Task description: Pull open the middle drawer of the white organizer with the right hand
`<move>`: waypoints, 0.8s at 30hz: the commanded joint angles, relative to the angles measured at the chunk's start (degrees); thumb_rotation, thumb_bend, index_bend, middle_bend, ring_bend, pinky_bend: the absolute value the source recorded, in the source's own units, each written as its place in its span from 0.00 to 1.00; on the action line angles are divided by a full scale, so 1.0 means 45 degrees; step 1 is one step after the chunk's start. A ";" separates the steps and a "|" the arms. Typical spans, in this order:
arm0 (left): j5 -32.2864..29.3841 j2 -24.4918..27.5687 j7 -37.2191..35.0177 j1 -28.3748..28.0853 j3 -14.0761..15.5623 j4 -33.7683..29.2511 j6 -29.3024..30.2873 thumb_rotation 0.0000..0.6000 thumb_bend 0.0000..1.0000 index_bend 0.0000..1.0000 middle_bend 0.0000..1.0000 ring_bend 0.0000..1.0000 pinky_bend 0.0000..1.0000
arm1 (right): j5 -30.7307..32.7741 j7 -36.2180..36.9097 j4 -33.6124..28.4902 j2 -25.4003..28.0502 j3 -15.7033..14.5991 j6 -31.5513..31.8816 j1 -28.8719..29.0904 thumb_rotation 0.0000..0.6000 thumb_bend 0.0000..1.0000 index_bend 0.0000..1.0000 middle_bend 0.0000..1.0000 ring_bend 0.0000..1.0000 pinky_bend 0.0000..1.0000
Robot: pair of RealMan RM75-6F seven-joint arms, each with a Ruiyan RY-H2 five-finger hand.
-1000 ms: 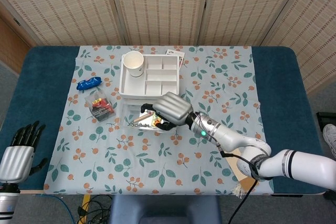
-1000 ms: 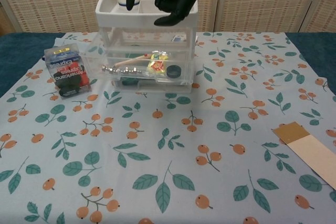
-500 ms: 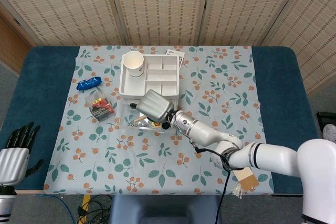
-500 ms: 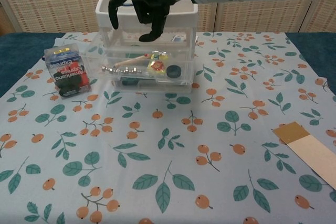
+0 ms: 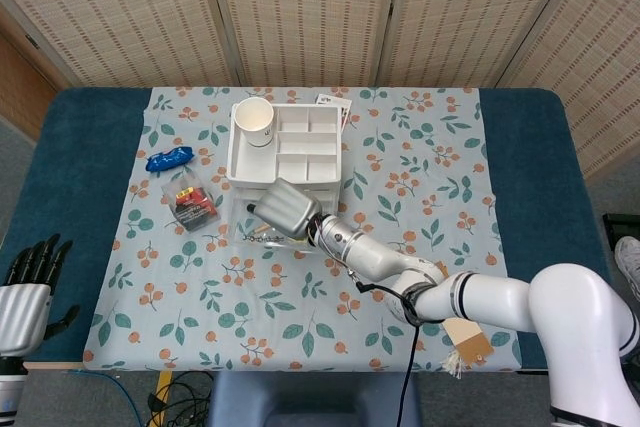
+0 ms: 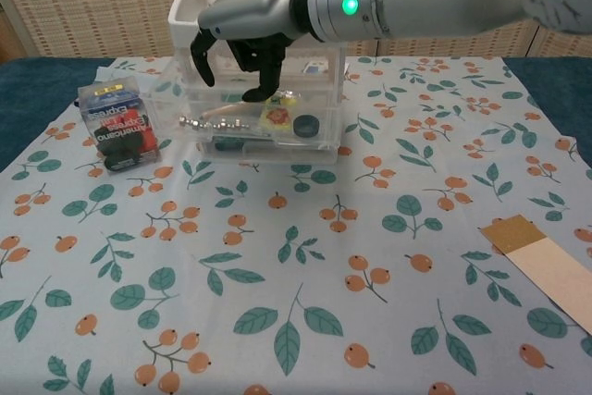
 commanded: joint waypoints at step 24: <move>-0.0105 -0.0010 -0.0098 0.0067 -0.0057 0.0099 -0.0063 1.00 0.22 0.03 0.00 0.00 0.08 | 0.1005 -0.0614 0.1073 -0.0759 -0.0466 -0.0396 0.0818 1.00 0.32 0.41 1.00 1.00 1.00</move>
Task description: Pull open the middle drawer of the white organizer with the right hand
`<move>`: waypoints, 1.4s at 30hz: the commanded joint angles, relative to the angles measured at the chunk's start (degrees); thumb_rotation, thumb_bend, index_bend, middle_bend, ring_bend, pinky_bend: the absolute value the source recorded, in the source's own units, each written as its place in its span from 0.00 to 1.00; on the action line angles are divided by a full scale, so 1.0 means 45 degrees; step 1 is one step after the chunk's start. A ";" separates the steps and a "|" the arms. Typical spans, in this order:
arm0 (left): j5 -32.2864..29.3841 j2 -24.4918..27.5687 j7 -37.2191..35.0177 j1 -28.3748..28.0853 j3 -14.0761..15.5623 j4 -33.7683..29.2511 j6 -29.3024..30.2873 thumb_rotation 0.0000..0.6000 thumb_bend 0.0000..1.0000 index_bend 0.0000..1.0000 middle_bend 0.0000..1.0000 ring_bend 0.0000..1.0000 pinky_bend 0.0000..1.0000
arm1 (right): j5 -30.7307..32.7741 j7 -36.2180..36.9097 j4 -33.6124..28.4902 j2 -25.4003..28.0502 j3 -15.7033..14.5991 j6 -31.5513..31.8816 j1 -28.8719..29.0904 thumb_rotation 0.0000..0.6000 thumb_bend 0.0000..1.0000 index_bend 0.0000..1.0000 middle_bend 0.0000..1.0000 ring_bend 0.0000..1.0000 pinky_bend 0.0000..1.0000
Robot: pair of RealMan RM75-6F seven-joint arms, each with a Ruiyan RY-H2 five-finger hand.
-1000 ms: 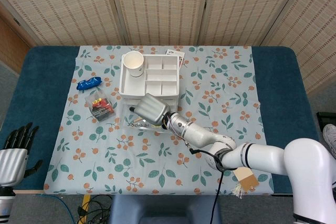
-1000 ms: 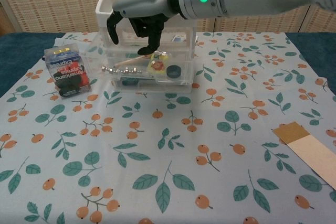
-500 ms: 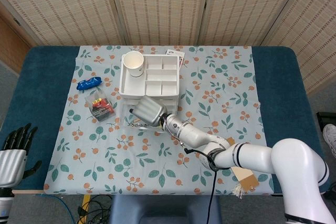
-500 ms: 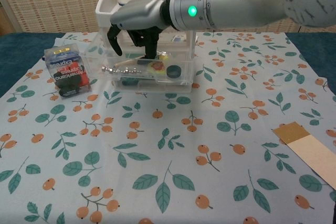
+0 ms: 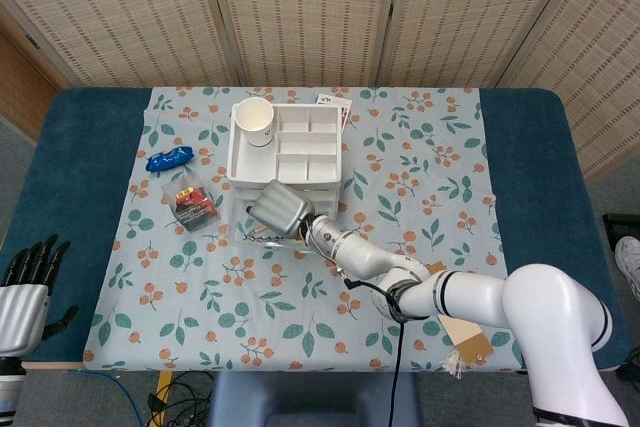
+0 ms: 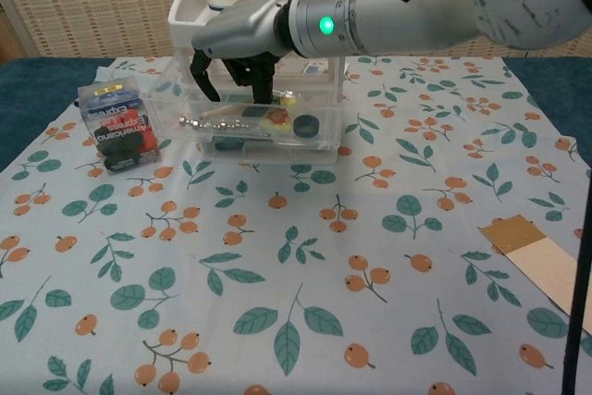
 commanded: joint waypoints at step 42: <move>0.0044 -0.0071 -0.0203 0.0057 -0.0048 0.0224 0.0031 1.00 0.22 0.03 0.00 0.00 0.08 | 0.0482 -0.0711 -0.0467 0.0179 -0.0527 0.0810 0.0169 1.00 0.43 0.55 1.00 1.00 1.00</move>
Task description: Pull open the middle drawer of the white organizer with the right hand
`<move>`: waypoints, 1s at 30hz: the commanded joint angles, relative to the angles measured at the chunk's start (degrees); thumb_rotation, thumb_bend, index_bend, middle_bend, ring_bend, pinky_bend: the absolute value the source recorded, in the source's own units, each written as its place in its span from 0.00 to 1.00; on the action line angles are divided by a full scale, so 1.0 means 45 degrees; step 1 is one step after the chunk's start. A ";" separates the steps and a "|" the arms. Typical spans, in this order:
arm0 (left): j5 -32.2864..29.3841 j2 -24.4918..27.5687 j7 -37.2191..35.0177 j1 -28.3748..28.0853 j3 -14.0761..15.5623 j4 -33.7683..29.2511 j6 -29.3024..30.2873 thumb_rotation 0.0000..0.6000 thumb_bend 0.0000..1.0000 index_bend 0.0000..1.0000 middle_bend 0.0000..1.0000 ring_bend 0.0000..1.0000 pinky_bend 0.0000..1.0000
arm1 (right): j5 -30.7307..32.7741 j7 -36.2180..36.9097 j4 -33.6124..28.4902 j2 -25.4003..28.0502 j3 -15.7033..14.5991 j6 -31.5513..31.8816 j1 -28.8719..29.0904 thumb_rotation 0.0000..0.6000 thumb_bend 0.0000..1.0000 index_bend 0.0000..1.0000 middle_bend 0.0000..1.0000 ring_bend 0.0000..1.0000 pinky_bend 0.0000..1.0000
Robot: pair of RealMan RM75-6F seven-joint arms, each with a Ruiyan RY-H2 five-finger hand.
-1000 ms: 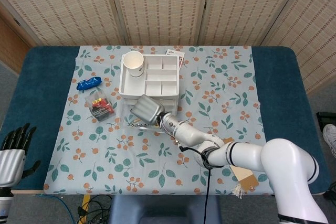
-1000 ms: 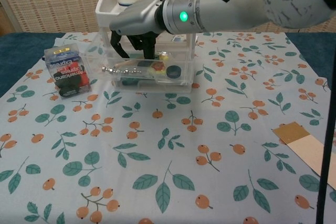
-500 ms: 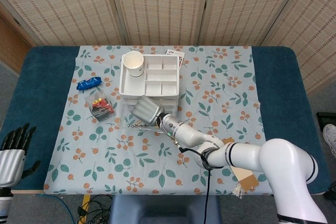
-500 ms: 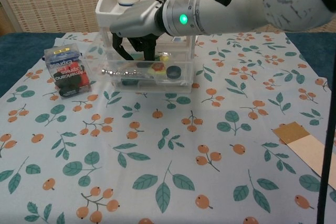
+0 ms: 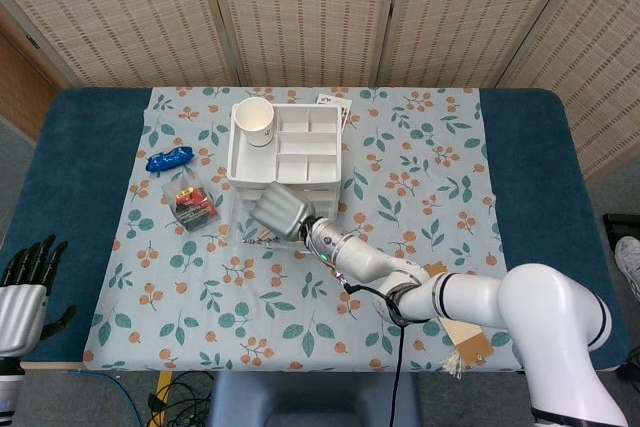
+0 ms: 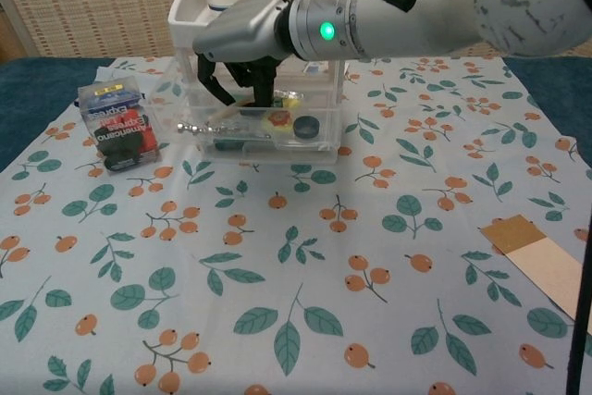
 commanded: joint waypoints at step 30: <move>0.0398 0.0147 0.0420 -0.0211 -0.0055 -0.0474 -0.0036 1.00 0.22 0.03 0.00 0.00 0.08 | -0.3917 0.2963 -0.5617 0.4901 -0.0962 0.5063 -0.4976 1.00 0.43 0.55 1.00 1.00 1.00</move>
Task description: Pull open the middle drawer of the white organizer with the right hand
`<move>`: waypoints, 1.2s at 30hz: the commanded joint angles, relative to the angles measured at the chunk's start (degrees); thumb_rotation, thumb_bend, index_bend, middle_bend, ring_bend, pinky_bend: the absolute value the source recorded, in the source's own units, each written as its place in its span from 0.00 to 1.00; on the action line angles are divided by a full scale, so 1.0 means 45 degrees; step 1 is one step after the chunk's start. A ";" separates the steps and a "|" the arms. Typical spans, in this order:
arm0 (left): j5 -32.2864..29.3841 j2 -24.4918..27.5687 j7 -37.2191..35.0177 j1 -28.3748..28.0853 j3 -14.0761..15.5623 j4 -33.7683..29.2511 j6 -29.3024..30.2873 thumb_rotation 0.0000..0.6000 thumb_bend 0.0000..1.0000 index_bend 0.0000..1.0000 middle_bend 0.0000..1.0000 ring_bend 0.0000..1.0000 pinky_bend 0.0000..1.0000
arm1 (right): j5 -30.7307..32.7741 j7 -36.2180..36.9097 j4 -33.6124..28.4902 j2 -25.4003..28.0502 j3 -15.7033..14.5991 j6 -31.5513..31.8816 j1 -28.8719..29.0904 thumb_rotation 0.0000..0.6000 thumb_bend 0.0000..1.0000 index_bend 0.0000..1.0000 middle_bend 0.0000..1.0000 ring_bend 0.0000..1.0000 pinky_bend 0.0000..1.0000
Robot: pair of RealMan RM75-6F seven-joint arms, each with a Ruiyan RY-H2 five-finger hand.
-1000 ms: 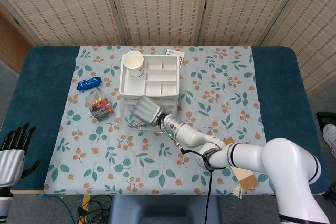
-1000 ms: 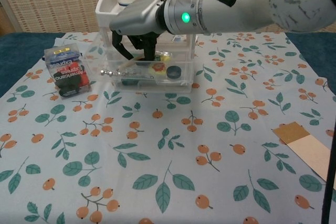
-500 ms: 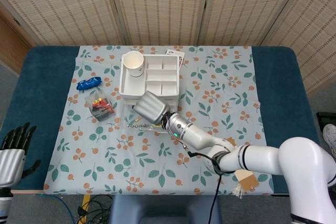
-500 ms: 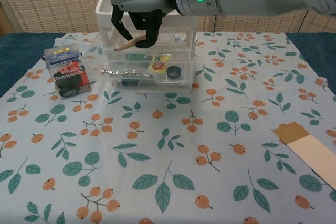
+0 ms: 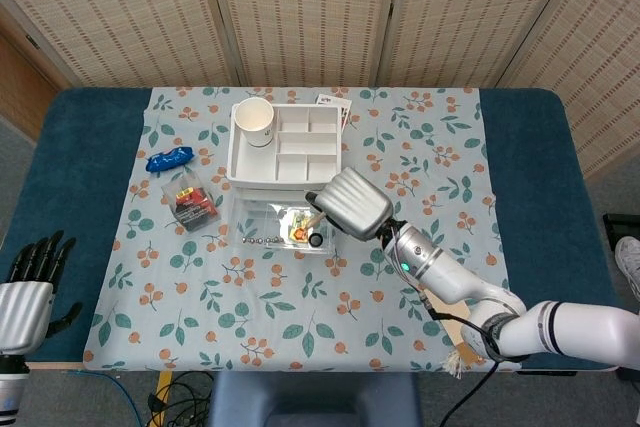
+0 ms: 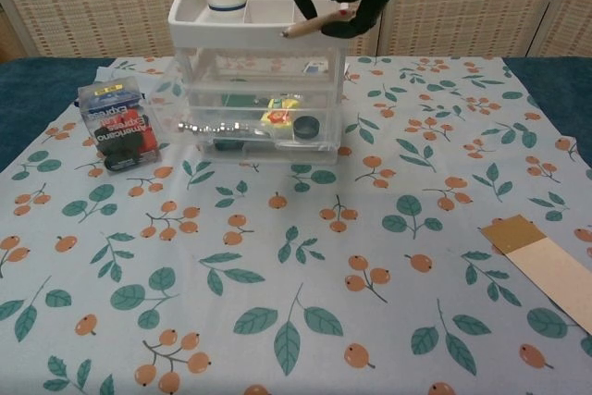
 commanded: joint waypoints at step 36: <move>0.0094 -0.0158 0.0676 -0.0302 0.0063 -0.0464 -0.0296 1.00 0.22 0.03 0.00 0.00 0.08 | -0.3129 0.2502 0.4802 -0.3724 -0.1374 -0.1375 -0.2800 1.00 0.43 0.29 0.99 1.00 1.00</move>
